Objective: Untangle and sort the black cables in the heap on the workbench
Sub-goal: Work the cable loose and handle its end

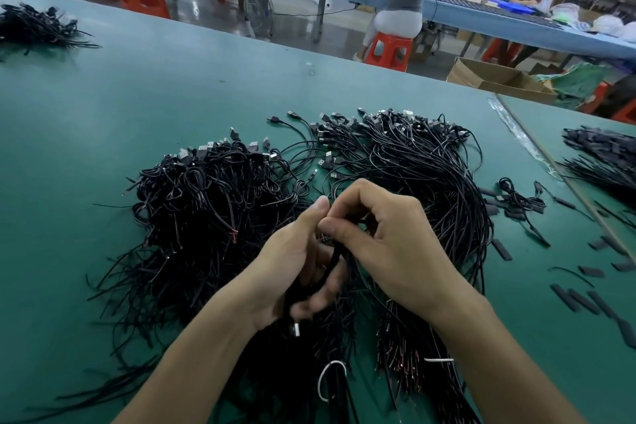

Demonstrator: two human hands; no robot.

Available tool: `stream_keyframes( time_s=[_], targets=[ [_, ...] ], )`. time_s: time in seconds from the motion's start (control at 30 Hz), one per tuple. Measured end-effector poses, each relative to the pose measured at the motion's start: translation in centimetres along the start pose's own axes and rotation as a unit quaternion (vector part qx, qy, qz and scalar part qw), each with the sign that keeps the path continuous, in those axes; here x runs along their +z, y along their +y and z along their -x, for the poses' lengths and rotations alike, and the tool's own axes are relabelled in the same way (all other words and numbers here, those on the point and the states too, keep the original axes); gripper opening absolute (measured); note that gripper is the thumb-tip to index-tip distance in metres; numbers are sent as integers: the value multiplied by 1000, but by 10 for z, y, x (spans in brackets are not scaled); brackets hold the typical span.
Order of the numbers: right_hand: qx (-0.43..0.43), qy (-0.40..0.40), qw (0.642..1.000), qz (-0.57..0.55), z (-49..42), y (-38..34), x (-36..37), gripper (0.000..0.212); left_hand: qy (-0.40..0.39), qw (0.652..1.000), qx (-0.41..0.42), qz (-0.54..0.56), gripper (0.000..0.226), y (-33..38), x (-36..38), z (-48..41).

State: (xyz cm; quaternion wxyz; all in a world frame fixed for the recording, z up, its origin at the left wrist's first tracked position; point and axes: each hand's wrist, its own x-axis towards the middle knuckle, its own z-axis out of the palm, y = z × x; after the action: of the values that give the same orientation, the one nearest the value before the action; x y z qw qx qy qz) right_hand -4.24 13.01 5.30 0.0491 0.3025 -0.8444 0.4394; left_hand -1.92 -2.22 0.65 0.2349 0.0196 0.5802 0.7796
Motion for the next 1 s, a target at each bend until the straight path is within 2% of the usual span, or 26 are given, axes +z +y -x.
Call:
stream_keyframes(
  time_s=[0.13, 0.2, 0.23, 0.3, 0.37, 0.43, 0.57, 0.67, 0.77, 0.87, 1.0],
  targets=[
    [89, 27, 996, 10, 4, 18, 4, 9, 164, 978, 85, -96, 62, -6, -9, -8],
    [160, 9, 985, 59, 9, 28, 8, 16, 217, 967, 118, -65, 61, -5, -15, -8],
    [194, -35, 975, 100, 12, 32, 10, 20, 237, 962, 132, -39, 61, -4, -16, -8],
    [239, -144, 943, 184, 19, 38, 16, 25, 263, 952, 155, -2, 59, -3, -17, -8],
    [256, -204, 914, 237, 24, 43, 23, 30, 274, 947, 167, 18, 60, -2, -17, -8],
    [256, -223, 902, 268, 26, 44, 29, 29, 273, 947, 164, 27, 61, -3, -17, -9],
    [248, -235, 904, 256, 27, 43, 34, 19, 267, 951, 159, 7, 60, -3, -17, -9],
    [254, -218, 909, 248, 27, 44, 33, 13, 270, 951, 152, 3, 61, -1, -15, -9],
    [279, -170, 921, 211, 28, 43, 28, 9, 252, 957, 134, 43, 68, 1, -14, -6],
    [276, -99, 941, 172, 26, 40, 17, 10, 239, 961, 132, 37, 68, 0, -12, -5],
    [216, 16, 973, 75, 15, 26, 3, 15, 226, 963, 143, -11, 62, -1, -4, -3]
  ],
)
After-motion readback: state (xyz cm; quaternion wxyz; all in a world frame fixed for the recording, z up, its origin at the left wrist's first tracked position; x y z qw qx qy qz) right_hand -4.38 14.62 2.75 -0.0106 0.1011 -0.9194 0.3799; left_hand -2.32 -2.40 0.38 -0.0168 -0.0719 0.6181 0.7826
